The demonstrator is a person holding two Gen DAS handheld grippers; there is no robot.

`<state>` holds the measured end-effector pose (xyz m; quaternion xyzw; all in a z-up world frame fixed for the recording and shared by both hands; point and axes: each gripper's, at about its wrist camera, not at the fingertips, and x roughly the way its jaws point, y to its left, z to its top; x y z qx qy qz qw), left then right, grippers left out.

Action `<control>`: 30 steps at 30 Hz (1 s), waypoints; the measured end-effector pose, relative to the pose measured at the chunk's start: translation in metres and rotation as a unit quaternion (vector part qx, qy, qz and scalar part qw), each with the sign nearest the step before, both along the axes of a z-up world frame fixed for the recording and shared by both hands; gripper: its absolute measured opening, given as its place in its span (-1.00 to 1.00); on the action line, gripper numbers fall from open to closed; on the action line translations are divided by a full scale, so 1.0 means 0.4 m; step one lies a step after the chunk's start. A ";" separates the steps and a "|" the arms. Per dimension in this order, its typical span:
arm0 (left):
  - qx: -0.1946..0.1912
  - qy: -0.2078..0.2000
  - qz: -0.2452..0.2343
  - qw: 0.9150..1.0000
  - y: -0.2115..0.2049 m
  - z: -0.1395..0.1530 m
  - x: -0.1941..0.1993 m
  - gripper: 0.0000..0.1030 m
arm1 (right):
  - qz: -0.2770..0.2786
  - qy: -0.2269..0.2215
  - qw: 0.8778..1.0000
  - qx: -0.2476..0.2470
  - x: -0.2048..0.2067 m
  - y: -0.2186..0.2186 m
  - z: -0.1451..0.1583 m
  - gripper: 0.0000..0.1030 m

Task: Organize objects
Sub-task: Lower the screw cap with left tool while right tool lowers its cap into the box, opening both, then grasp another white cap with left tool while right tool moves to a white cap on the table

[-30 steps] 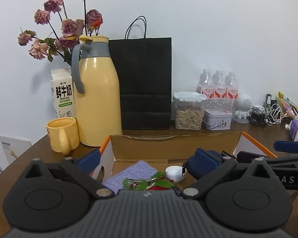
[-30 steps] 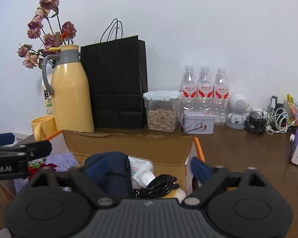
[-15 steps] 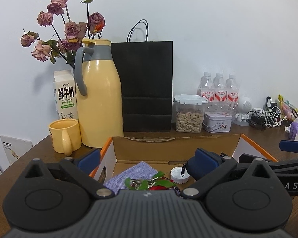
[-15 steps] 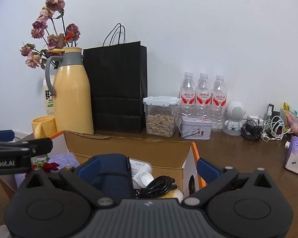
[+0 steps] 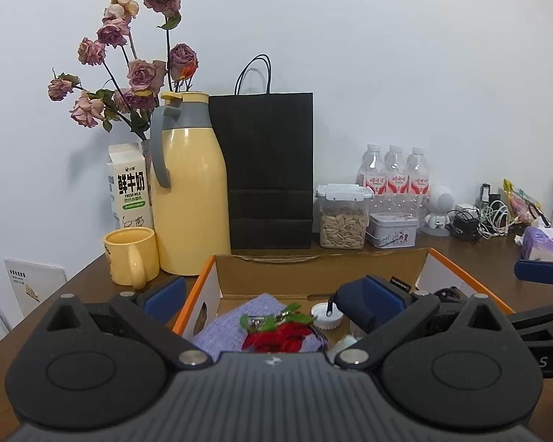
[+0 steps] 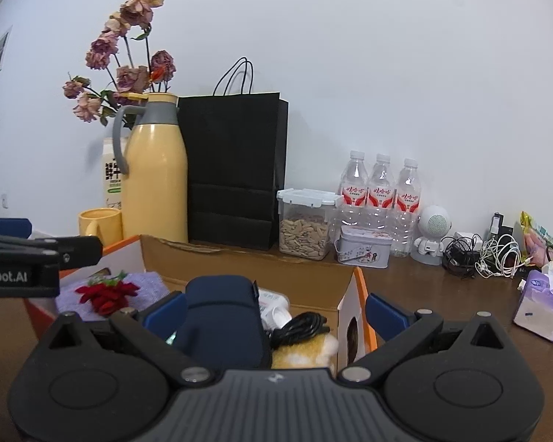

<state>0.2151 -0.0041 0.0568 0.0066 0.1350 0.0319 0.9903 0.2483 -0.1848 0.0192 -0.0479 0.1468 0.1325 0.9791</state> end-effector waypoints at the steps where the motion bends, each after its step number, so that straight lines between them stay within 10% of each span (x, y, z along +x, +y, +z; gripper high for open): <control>1: 0.001 0.002 -0.001 1.000 0.000 0.001 -0.007 1.00 | 0.002 0.003 1.000 0.001 -0.008 -0.002 0.000 1.00; 30: 0.020 0.178 0.023 0.984 0.076 -0.163 -0.128 0.89 | 0.019 0.114 0.992 -0.051 -0.113 -0.007 -0.115 1.00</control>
